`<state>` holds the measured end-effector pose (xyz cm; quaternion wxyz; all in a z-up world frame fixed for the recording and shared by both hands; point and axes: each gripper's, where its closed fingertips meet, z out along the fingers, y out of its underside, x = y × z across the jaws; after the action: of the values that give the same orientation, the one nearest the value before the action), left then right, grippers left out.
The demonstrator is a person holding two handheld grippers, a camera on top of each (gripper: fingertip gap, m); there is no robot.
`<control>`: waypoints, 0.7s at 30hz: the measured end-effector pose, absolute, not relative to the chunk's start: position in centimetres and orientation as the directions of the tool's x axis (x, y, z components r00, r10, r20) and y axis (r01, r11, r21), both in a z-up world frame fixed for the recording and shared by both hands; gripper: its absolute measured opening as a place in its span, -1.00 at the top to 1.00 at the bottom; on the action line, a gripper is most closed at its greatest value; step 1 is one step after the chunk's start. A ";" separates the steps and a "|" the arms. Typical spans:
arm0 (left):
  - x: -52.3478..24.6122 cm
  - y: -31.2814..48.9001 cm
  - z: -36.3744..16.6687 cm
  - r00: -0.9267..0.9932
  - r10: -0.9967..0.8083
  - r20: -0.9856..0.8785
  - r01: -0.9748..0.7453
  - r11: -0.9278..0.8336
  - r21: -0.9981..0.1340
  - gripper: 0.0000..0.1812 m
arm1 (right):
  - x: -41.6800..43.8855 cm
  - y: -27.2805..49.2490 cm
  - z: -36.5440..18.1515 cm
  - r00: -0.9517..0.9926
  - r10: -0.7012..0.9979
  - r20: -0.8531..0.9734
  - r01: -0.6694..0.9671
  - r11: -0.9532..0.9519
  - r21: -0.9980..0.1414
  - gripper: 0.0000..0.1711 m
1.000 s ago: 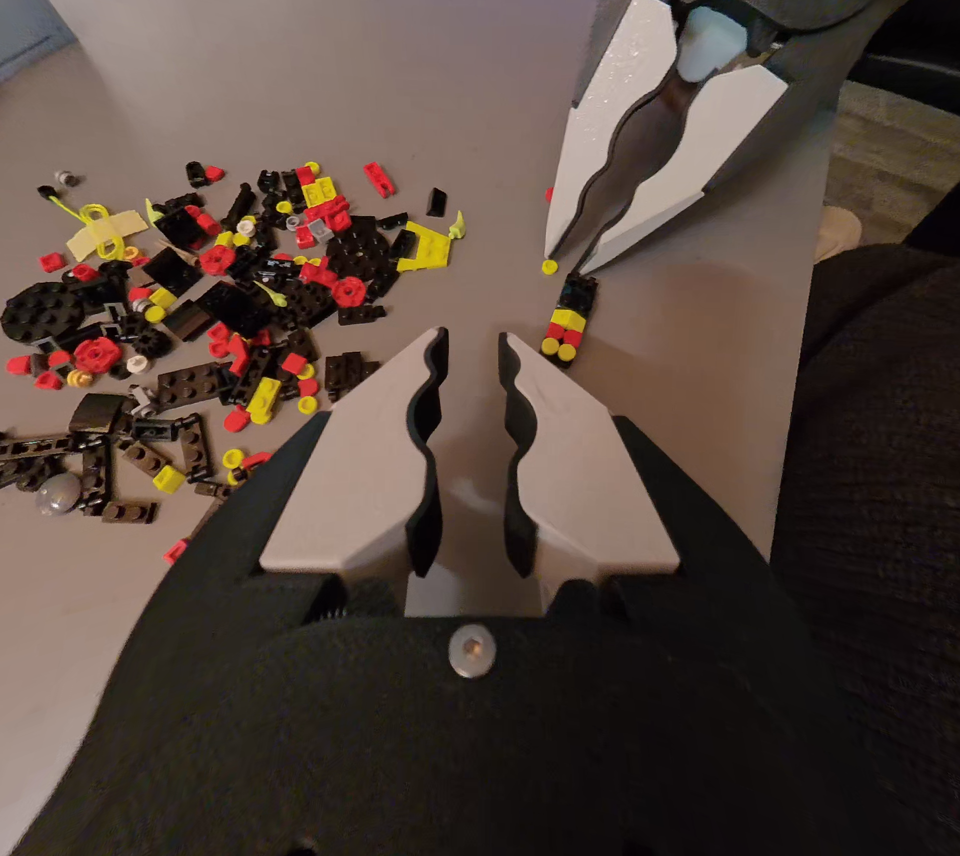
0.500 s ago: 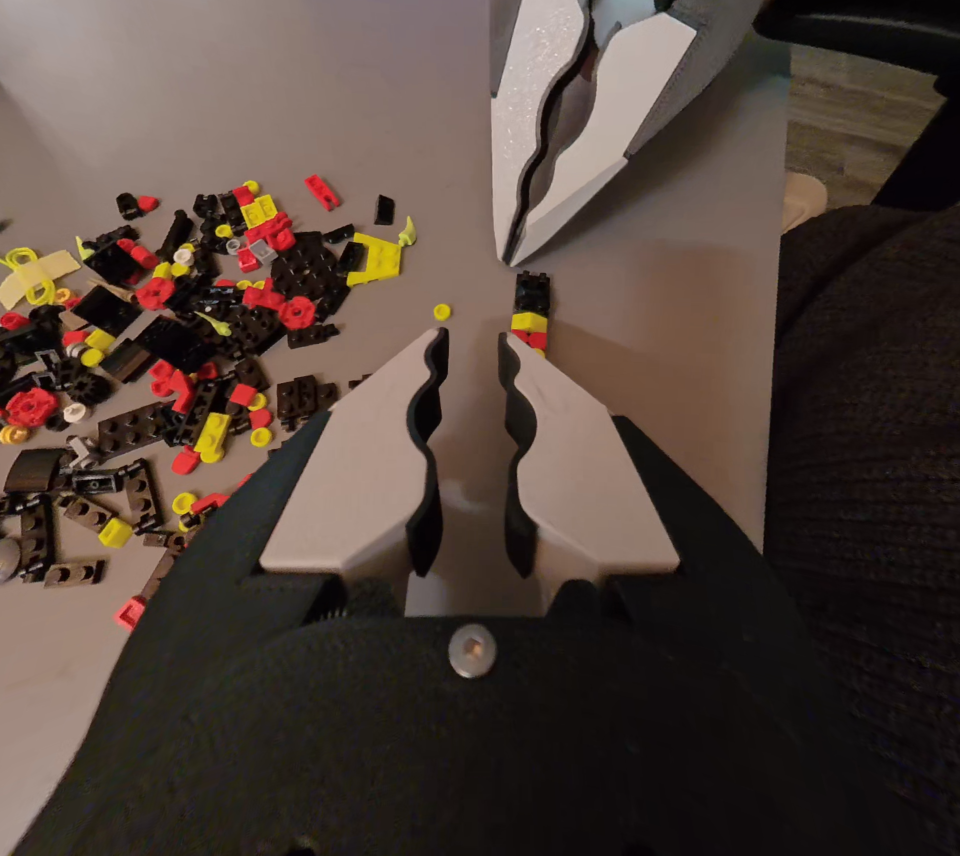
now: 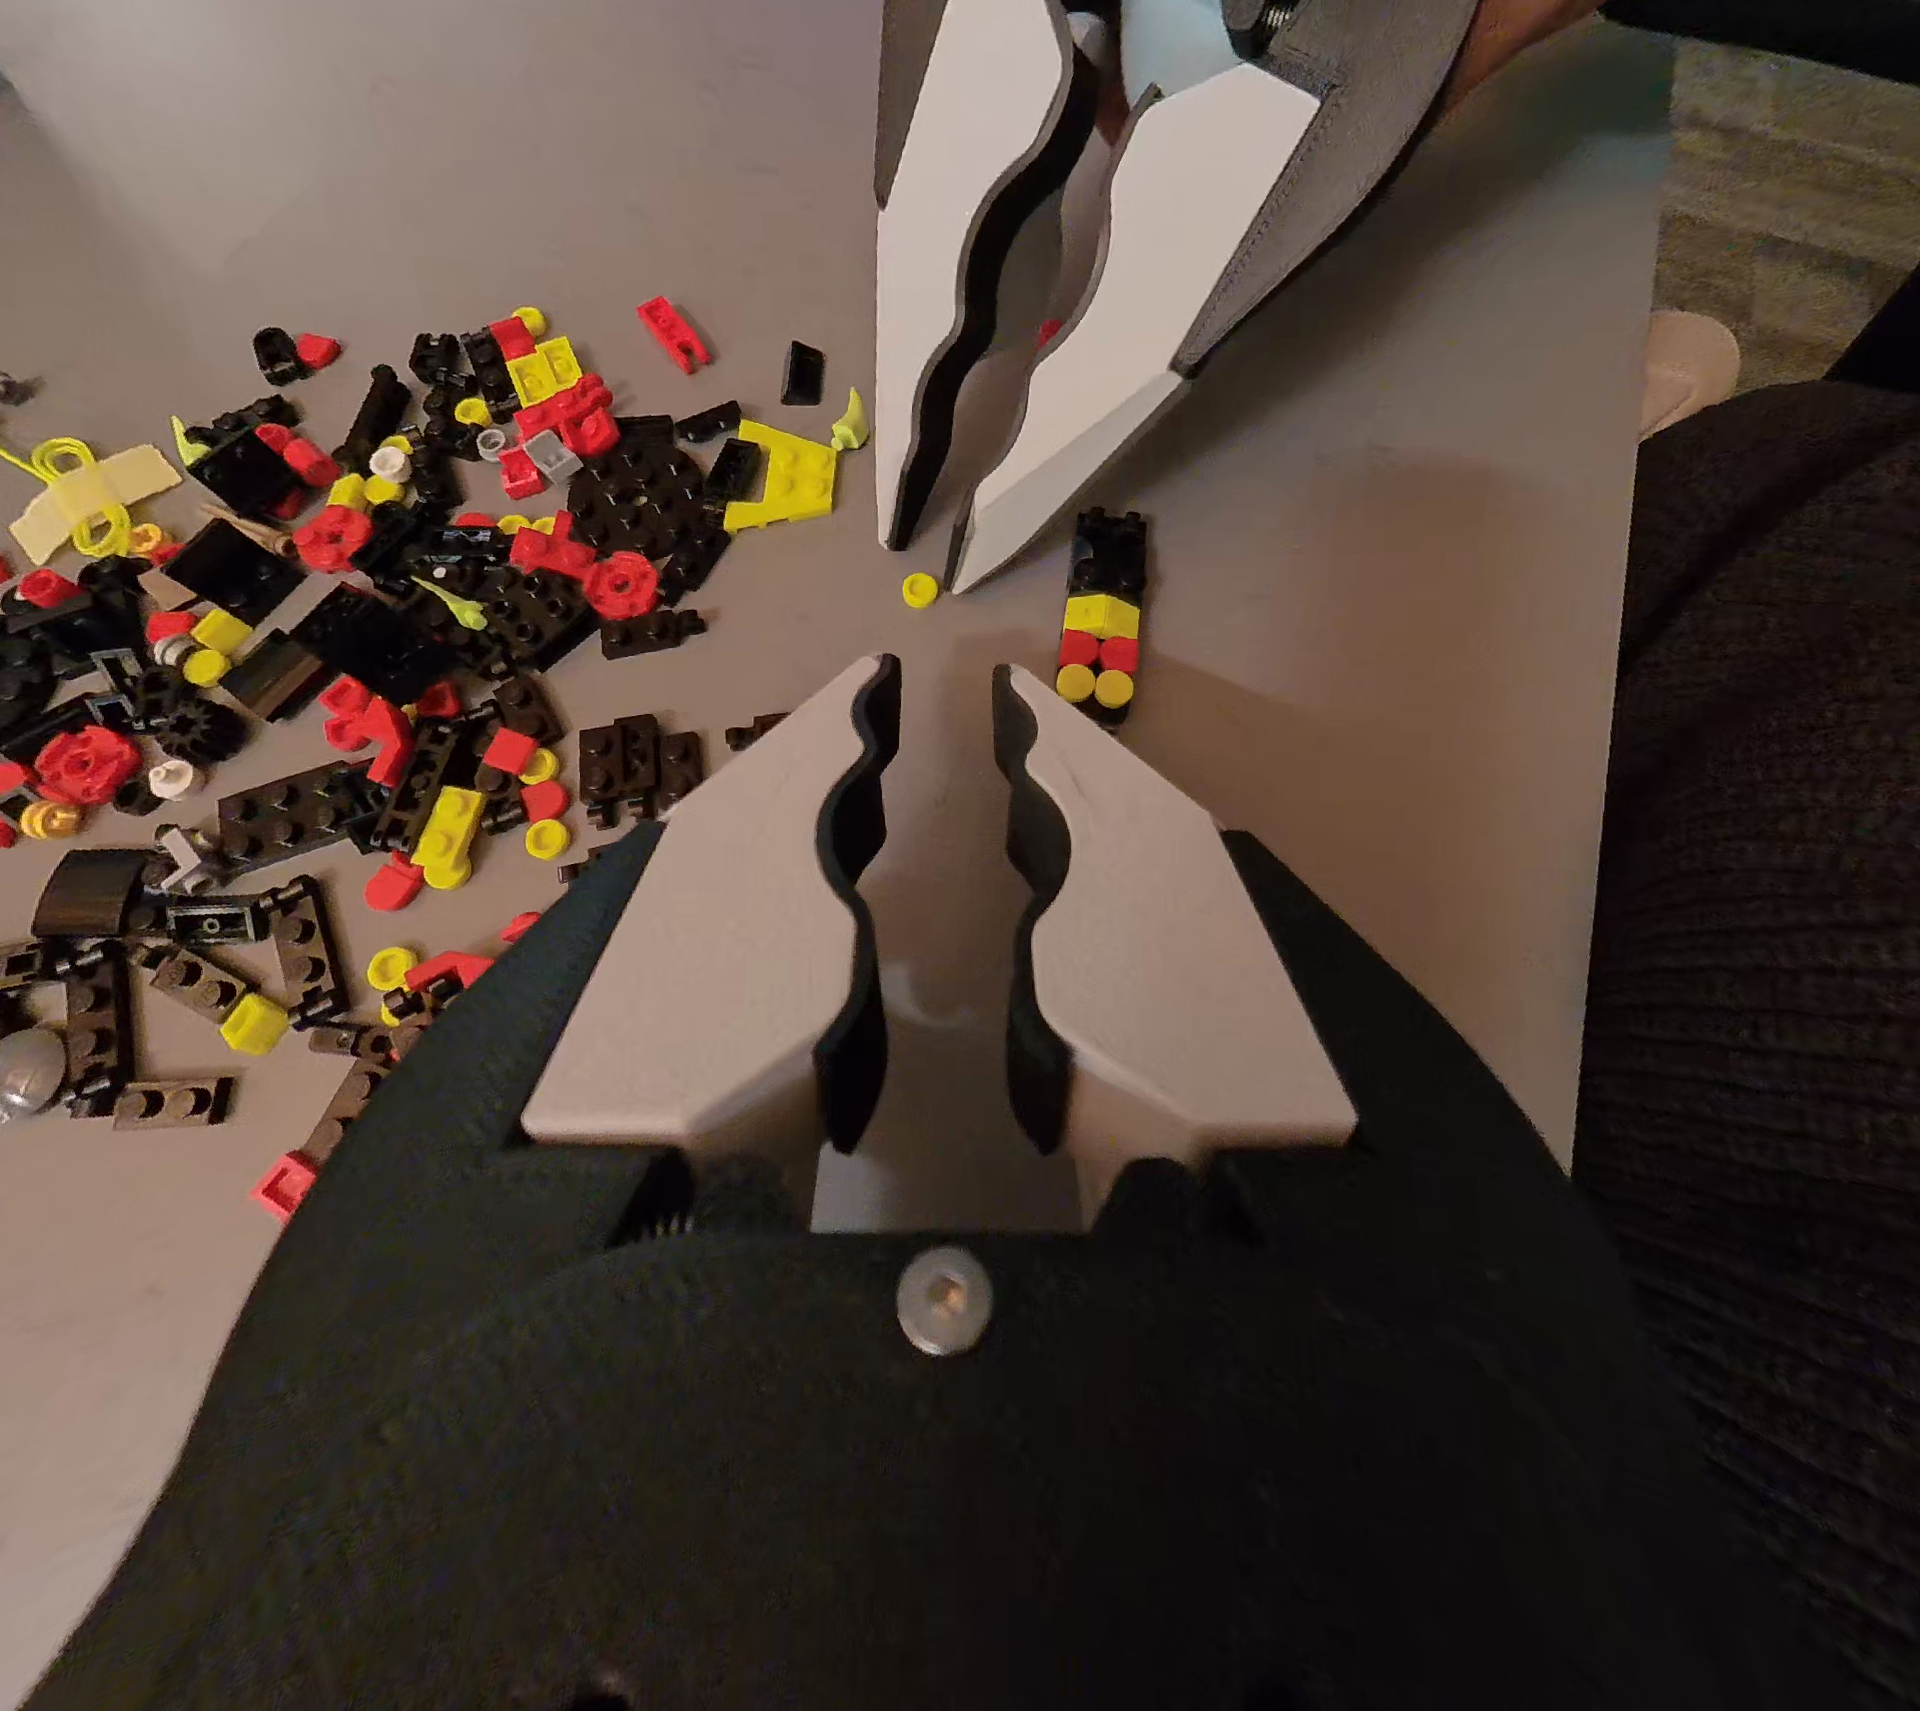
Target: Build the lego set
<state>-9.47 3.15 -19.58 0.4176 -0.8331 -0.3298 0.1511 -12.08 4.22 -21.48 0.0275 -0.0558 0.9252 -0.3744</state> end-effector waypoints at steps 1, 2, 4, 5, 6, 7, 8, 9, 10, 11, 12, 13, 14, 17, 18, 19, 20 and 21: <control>-9.5 3.2 -19.6 0.738 0.675 0.026 0.425 -0.434 -0.795 0.83 | -12.1 4.2 -21.5 -0.993 -0.120 -0.017 -0.074 0.713 -0.698 0.85; -9.5 3.2 -19.7 0.738 0.674 0.031 0.429 -0.433 -0.793 0.83 | -12.2 4.1 -21.4 -0.993 -0.116 -0.023 -0.067 0.711 -0.700 0.85; -9.5 3.2 -19.9 0.738 0.674 0.037 0.435 -0.434 -0.789 0.83 | -12.2 4.0 -21.4 -0.992 -0.119 -0.028 -0.065 0.707 -0.704 0.85; -9.5 3.2 -19.9 0.737 0.675 0.037 0.437 -0.434 -0.788 0.83 | -12.2 3.9 -21.5 -0.992 -0.122 -0.030 -0.066 0.707 -0.704 0.84; -9.5 3.2 -19.9 0.737 0.675 0.037 0.437 -0.434 -0.788 0.83 | -12.1 3.9 -21.5 -0.991 -0.127 -0.033 -0.066 0.705 -0.706 0.85; -9.5 3.2 -19.9 0.736 0.676 0.036 0.437 -0.434 -0.788 0.83 | -12.1 3.8 -21.4 -0.991 -0.128 -0.036 -0.065 0.703 -0.708 0.85; -9.5 3.2 -19.9 0.735 0.677 0.035 0.436 -0.433 -0.789 0.83 | -12.0 3.7 -21.5 -0.991 -0.128 -0.037 -0.064 0.702 -0.710 0.86; -9.5 3.1 -19.9 0.735 0.677 0.035 0.437 -0.433 -0.789 0.83 | -12.0 3.6 -21.5 -0.991 -0.130 -0.037 -0.066 0.701 -0.710 0.87; -9.5 3.1 -19.9 0.734 0.678 0.036 0.438 -0.432 -0.788 0.83 | -11.9 3.5 -21.5 -0.990 -0.135 -0.036 -0.070 0.700 -0.710 0.90; -9.6 3.1 -19.9 0.734 0.678 0.037 0.439 -0.432 -0.788 0.83 | -11.8 3.5 -21.5 -0.989 -0.140 -0.036 -0.074 0.701 -0.709 0.92; -9.6 3.1 -20.0 0.733 0.679 0.037 0.440 -0.432 -0.787 0.83 | -11.7 3.5 -21.5 -0.989 -0.143 -0.038 -0.075 0.703 -0.707 0.92; -9.6 3.1 -19.9 0.733 0.680 0.035 0.439 -0.433 -0.788 0.83 | -11.7 3.5 -21.5 -0.989 -0.144 -0.040 -0.074 0.705 -0.705 0.92; -9.7 3.0 -19.9 0.732 0.681 0.029 0.435 -0.433 -0.790 0.83 | -11.6 3.6 -21.4 -0.989 -0.141 -0.044 -0.069 0.703 -0.708 0.93; -10.2 2.9 -19.1 0.722 0.692 -0.008 0.397 -0.424 -0.814 0.83 | -11.3 3.1 -19.7 -0.984 -0.127 -0.121 0.010 0.644 -0.765 0.92; -10.4 2.8 -18.6 0.716 0.698 -0.028 0.373 -0.415 -0.830 0.83 | -11.1 2.9 -18.7 -0.977 -0.125 -0.174 0.063 0.607 -0.792 0.92; -10.8 2.6 -18.0 0.703 0.710 -0.051 0.345 -0.403 -0.848 0.83 | -10.8 2.6 -17.6 -0.963 -0.129 -0.238 0.126 0.564 -0.816 0.92; -11.3 2.3 -17.0 0.675 0.733 -0.081 0.311 -0.383 -0.870 0.84 | -10.5 2.5 -16.3 -0.938 -0.147 -0.313 0.197 0.516 -0.834 0.93; -11.9 1.9 -15.9 0.640 0.760 -0.116 0.265 -0.360 -0.895 0.85 | -10.1 2.4 -14.9 -0.903 -0.175 -0.392 0.276 0.465 -0.842 0.93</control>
<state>-11.90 1.86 -15.87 0.4605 -0.7796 -0.3285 0.2688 -10.11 2.39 -14.94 0.2182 0.0304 0.8275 -0.5165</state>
